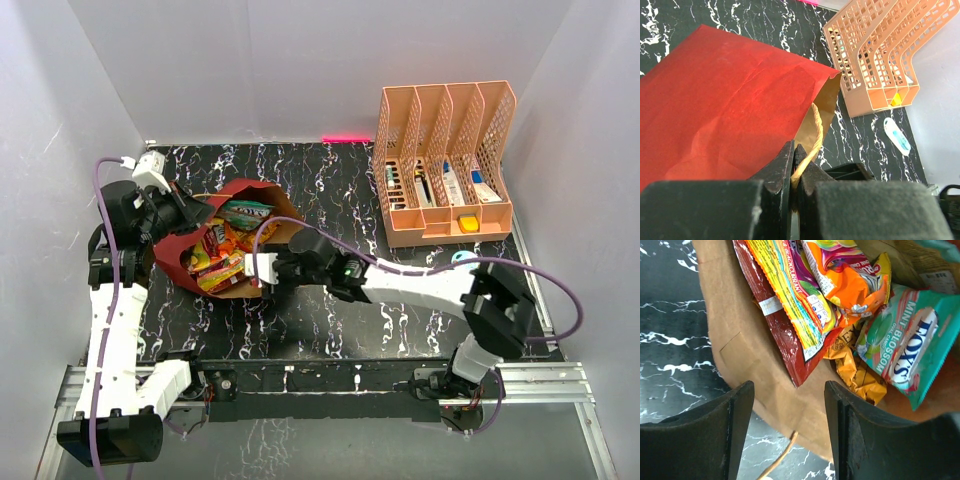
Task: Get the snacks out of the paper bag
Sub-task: Take out the snack from the paper bag.
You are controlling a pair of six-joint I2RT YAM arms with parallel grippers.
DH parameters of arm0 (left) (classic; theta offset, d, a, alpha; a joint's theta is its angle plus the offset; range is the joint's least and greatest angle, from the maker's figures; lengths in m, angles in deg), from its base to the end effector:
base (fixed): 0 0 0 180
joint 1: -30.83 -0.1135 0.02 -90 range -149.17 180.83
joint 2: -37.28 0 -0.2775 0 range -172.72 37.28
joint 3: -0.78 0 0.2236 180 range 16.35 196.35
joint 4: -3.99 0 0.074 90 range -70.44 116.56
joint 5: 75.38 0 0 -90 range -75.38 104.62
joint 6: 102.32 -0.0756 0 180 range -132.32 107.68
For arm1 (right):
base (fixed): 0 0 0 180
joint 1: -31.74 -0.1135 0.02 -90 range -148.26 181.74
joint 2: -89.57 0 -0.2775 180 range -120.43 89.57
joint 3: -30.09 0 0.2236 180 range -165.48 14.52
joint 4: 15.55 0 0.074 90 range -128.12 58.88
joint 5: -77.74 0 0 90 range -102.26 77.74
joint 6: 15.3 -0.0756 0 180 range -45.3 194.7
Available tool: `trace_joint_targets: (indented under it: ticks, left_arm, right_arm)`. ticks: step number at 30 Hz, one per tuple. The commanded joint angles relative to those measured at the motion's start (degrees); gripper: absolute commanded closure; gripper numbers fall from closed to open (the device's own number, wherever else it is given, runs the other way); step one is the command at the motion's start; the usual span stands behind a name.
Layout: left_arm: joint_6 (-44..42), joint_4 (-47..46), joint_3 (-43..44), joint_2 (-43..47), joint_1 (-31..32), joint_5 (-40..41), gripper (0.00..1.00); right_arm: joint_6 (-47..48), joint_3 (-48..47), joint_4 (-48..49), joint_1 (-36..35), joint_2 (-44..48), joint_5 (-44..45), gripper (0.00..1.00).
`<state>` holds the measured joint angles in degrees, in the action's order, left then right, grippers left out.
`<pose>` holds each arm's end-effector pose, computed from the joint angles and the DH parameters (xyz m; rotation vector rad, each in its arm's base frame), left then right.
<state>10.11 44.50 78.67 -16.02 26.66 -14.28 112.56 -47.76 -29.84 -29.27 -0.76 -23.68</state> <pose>0.1944 -0.0225 0.3906 -0.0748 1.8669 -0.6862 0.1673 0.3328 0.2760 -1.6431 1.2401 0.4550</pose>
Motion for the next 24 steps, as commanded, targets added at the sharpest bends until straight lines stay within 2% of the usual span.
trace_joint_targets:
  ticks: [1,5,10,15,19,24]
  left_arm:
    - [-1.34,1.12,2.66,0.87,0.35,1.06,1.00]
    - [-1.60,2.06,3.23,0.84,0.32,2.29,1.00]
    - [-1.69,1.86,3.63,0.70,0.43,2.76,1.00]
    - [-1.55,1.75,4.30,0.30,0.50,2.55,1.00]
    - [-1.44,1.86,5.22,-0.03,0.59,2.57,1.00]
    - [-0.99,1.46,5.61,-0.43,0.62,2.14,1.00]
  right_arm:
    - [7.37,-5.07,8.08,0.42,-4.64,-0.92,0.41]
    - [11.71,-6.47,8.43,0.59,-9.10,-2.11,0.41]
    - [12.70,-7.65,11.64,0.72,-12.94,-2.59,0.36]
    - [13.46,-9.11,12.00,0.72,-16.32,-3.60,0.36]
    - [11.92,-9.38,14.46,1.06,-18.69,-2.79,0.39]
    - [7.39,-10.14,20.80,1.56,-21.35,-3.00,0.49]
